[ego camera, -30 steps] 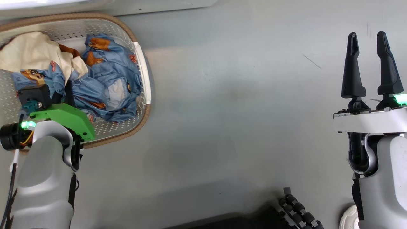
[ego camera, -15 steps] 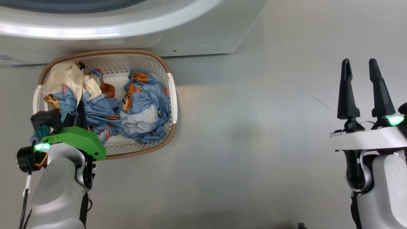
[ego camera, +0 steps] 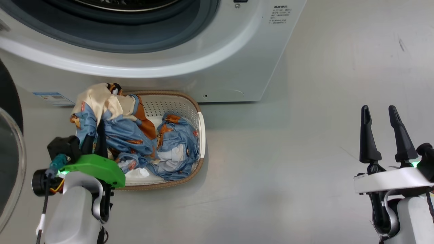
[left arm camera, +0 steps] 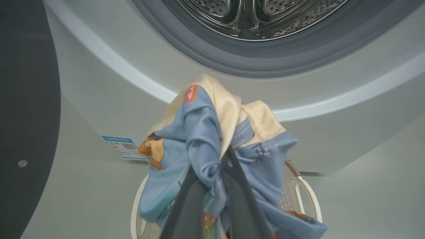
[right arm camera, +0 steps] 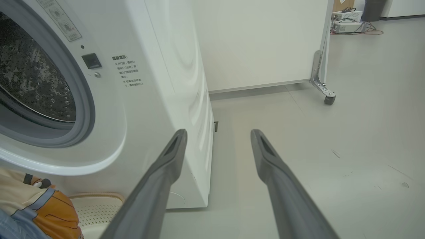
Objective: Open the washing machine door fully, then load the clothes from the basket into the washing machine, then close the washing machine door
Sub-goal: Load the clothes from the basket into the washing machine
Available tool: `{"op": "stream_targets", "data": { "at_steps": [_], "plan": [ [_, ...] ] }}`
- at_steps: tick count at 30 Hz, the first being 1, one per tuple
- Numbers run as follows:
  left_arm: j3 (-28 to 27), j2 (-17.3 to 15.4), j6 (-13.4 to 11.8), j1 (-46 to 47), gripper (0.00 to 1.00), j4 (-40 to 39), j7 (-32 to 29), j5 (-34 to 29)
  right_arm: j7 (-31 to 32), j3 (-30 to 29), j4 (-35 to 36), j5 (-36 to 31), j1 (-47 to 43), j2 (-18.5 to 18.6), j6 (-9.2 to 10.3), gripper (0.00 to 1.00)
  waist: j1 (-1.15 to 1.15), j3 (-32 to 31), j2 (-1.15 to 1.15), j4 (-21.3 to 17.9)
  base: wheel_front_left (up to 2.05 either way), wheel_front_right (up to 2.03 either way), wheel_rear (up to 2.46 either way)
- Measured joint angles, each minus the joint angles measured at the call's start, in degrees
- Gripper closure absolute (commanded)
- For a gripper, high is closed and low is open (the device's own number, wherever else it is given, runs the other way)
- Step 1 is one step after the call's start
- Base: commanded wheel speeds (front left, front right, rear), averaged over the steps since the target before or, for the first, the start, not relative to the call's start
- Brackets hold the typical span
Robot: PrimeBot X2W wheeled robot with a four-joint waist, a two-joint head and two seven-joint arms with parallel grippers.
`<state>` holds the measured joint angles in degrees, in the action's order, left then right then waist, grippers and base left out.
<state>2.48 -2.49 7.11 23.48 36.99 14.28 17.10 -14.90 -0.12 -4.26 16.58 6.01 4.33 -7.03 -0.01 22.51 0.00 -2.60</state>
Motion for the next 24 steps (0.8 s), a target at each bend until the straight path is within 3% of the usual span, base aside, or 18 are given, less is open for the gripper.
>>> {"op": "stream_targets", "data": {
  "at_steps": [11, 24],
  "plan": [
    [3.2, 0.5, 0.0, -11.1, 1.0, -6.4, 0.0, 0.8, 0.0, 0.4, -0.9, 0.0, -7.0, 0.5, 0.0, 0.0, 0.0, -9.2, 0.0, 2.7, 0.0, 0.0, 0.0],
    [1.1, 0.4, 0.0, -19.1, 1.0, -15.7, 0.0, 1.6, 0.0, 2.9, -0.4, -0.4, -10.5, 1.0, 0.0, 0.0, 0.0, -17.4, 0.0, 4.1, 0.0, 0.0, 0.0]
  ]
}}
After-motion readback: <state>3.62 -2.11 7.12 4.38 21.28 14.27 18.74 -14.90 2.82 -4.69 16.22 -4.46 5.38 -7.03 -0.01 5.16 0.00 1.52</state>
